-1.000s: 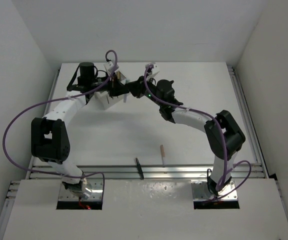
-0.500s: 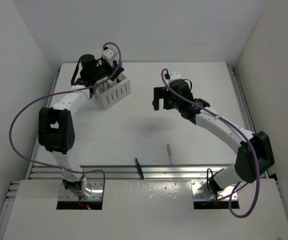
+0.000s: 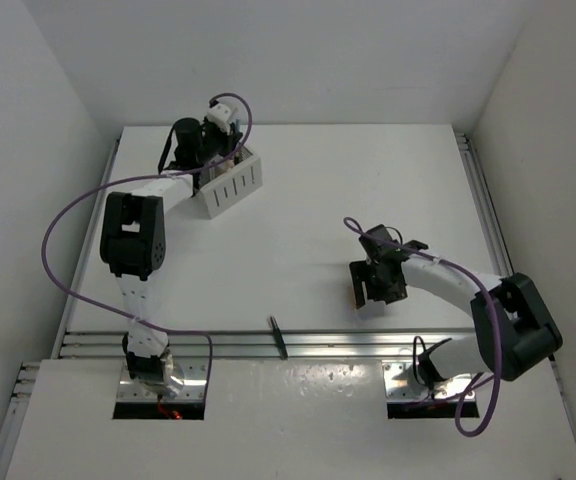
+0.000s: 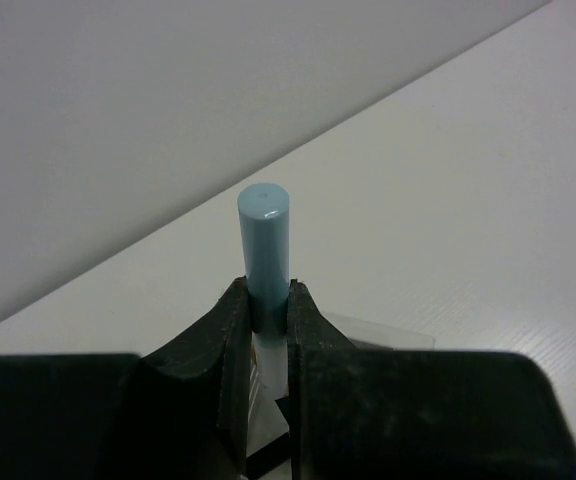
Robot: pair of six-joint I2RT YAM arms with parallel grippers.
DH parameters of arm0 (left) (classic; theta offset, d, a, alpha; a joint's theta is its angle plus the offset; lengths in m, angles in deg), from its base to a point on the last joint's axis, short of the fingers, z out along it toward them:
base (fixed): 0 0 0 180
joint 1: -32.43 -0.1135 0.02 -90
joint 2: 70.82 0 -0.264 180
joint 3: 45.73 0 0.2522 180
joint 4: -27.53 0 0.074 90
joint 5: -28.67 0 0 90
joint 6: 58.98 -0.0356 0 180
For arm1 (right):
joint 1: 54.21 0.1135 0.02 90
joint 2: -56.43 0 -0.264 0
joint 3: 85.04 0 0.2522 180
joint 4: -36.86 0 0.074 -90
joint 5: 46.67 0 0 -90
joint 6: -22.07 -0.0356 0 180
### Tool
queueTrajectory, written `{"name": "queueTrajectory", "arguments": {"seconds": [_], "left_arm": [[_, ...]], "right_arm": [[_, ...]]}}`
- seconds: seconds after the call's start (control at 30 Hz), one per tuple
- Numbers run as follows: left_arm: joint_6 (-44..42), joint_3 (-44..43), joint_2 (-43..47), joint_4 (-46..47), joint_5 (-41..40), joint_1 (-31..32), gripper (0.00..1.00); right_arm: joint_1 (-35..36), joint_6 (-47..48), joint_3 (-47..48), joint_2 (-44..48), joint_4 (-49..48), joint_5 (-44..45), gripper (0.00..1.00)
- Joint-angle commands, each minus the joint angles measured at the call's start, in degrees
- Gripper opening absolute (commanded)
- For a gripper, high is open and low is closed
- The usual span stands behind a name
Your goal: Organize the makeup
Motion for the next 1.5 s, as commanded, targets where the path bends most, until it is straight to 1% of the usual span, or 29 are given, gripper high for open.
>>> {"name": "queueTrajectory", "arguments": {"seconds": [0.0, 0.13, 0.2, 0.4, 0.47, 0.57, 0.6, 0.67, 0.73, 0.77, 0.8, 0.83, 0.87, 0.93, 1.1, 1.2, 1.23, 1.3, 1.33, 1.37, 1.4, 1.43, 1.47], "left_arm": [[-0.06, 1.39, 0.37, 5.01, -0.60, -0.50, 0.00], [0.55, 3.67, -0.16, 5.54, -1.13, -0.50, 0.00], [0.03, 4.30, -0.78, 6.07, -1.66, -0.50, 0.00], [-1.47, 4.82, -1.30, 5.55, -1.66, -0.50, 0.01], [-1.47, 4.82, -1.30, 5.54, -1.66, -0.50, 0.05], [-0.94, 4.82, -1.83, 5.01, -1.66, -0.50, 0.17], [-0.94, 4.82, -1.83, 4.49, -1.66, -0.50, 0.22], [-0.33, 4.30, -1.83, 4.49, -1.66, -1.03, 0.23], [0.20, 3.77, -1.83, 3.26, -1.14, -1.03, 0.28], [0.20, 3.16, -1.83, 2.73, -0.52, -1.03, 0.32], [0.20, 3.15, -1.83, 2.12, -0.52, -1.03, 0.36], [0.20, 1.68, -1.22, 0.37, 0.01, -1.55, 0.44], [0.20, 1.14, -1.22, -0.69, 0.01, -1.56, 0.47], [0.20, 0.52, -0.51, -3.32, 0.01, -1.56, 0.52], [-0.33, -0.62, 4.40, -6.32, 0.01, -1.56, 0.56], [-1.73, -1.76, 7.13, -9.83, 0.01, -1.56, 0.56], [-1.73, -1.77, 7.74, -10.97, 0.62, -1.56, 0.56], [-1.73, -3.25, 9.06, -14.83, 1.41, -2.61, 0.56], [-1.73, -3.26, 10.46, -16.24, 2.20, -2.61, 0.56], [-1.73, -3.96, 11.17, -17.91, 2.21, -3.13, 0.56], [-3.30, -4.49, 11.87, -21.75, 2.99, -3.75, 0.56], [-4.44, -4.49, 12.66, -23.62, 4.13, -3.75, 0.56], [-6.11, -4.49, 13.37, -25.46, 5.10, -4.54, 0.56]], "right_arm": [[-0.35, -1.45, -1.95, -0.28, -3.93, -2.78, 0.72], [-0.35, -1.89, -1.26, -3.08, -6.22, -3.75, 0.71], [-0.70, -2.07, -0.47, -4.05, -5.00, -2.52, 0.69], [-1.58, -0.75, -0.47, -3.01, -5.17, -2.08, 0.67], [-1.67, -0.31, -0.29, -3.35, -6.22, -2.42, 0.65], [-1.67, 1.79, 0.76, -4.76, -6.66, -2.60, 0.65], [-1.67, 3.80, 2.24, -6.33, -6.14, -2.52, 0.65], [-1.67, 6.09, 3.57, -7.48, -5.70, -2.87, 0.65], [-1.67, 8.29, 5.94, -9.50, -4.82, -3.65, 0.64], [-1.67, 9.43, 7.69, -10.55, -4.64, -4.01, 0.61], [-1.67, 9.62, 7.97, -11.00, -4.47, -3.84, 0.61], [-1.67, 11.01, 8.40, -11.18, -4.73, -5.05, 0.61], [-1.67, 11.03, 8.76, -11.35, -4.73, -5.76, 0.61], [-1.67, 11.90, 9.73, -12.06, -5.08, -6.03, 0.61], [-1.49, 14.80, 12.80, -14.69, -4.03, -6.65, 0.61], [-1.67, 15.60, 14.12, -16.45, -3.33, -7.00, 0.53], [-1.84, 15.60, 14.56, -17.41, -3.24, -7.69, 0.46], [-2.02, 15.34, 15.09, -17.86, -1.92, -8.23, 0.40], [-2.19, 15.07, 15.00, -17.86, -1.57, -8.23, 0.37], [-2.20, 15.33, 14.39, -17.77, -1.13, -8.14, 0.37], [-2.20, 15.33, 14.21, -17.25, -0.52, -7.97, 0.37], [-2.20, 15.60, 13.86, -16.98, -0.34, -7.18, 0.37], [-2.28, 15.95, 12.90, -16.11, 0.10, -7.00, 0.34]]}}
